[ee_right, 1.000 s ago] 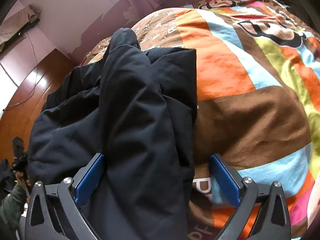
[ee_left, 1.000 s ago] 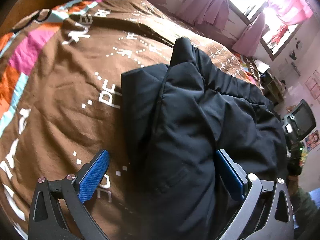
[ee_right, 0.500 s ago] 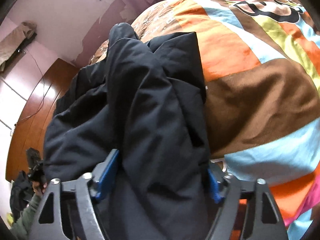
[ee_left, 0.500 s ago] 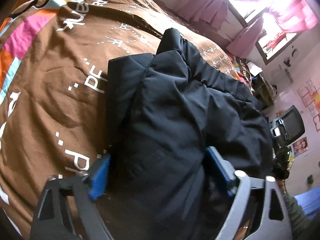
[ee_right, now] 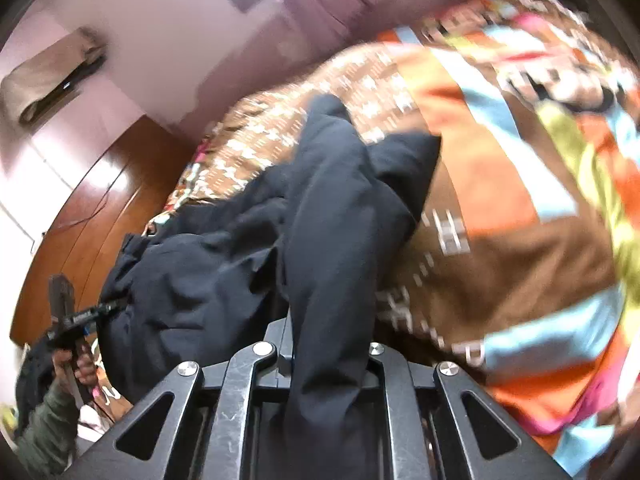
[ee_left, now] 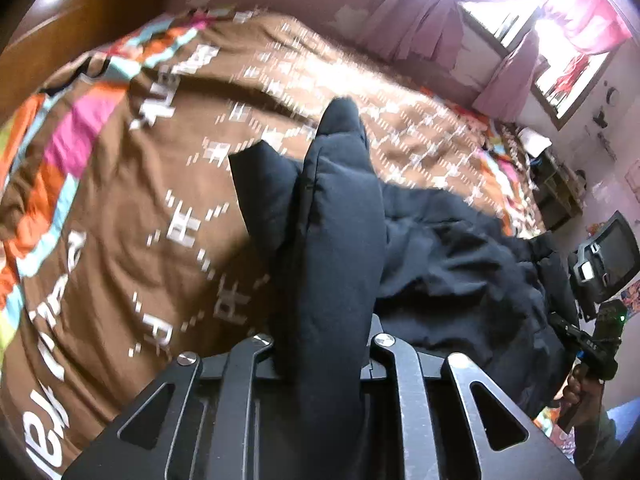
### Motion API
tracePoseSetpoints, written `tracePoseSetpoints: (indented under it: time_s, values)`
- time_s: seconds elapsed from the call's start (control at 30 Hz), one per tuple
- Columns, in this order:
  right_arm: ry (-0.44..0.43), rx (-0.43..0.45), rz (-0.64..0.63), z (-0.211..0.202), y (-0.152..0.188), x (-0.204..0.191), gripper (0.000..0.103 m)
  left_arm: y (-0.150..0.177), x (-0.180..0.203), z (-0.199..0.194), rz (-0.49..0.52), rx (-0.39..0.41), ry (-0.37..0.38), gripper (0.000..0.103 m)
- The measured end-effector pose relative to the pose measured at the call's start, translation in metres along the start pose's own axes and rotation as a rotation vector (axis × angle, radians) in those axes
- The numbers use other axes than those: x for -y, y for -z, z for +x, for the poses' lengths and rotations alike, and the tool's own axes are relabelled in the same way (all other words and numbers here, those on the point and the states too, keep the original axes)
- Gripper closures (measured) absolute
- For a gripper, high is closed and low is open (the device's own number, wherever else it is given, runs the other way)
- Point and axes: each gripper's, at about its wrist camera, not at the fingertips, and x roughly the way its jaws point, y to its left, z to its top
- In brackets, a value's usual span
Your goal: Fold large clothes
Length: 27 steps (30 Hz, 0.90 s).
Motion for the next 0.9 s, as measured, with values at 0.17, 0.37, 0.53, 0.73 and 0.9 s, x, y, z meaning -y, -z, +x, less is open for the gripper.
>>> tracePoseSetpoints:
  time_s: [0.17, 0.37, 0.53, 0.73, 0.9]
  values:
    - [0.018, 0.084, -0.13, -0.024, -0.037, -0.032, 0.092, -0.035, 0.041, -0.012, 0.046, 0.095, 0.022, 0.091]
    - [0.098, 0.209, -0.19, -0.037, -0.09, -0.036, 0.091, -0.078, 0.086, 0.001, 0.097, 0.181, 0.021, 0.091]
    - [0.148, 0.25, -0.136, -0.031, -0.109, -0.002, 0.091, -0.097, 0.104, 0.043, 0.073, 0.175, 0.039, 0.091]
    - [0.249, 0.189, -0.066, 0.006, -0.101, 0.05, 0.09, -0.092, 0.101, 0.111, 0.064, 0.087, -0.026, 0.091]
    - [0.278, 0.19, -0.027, 0.011, -0.09, 0.077, 0.078, -0.079, 0.079, 0.137, 0.073, 0.046, -0.1, 0.086]
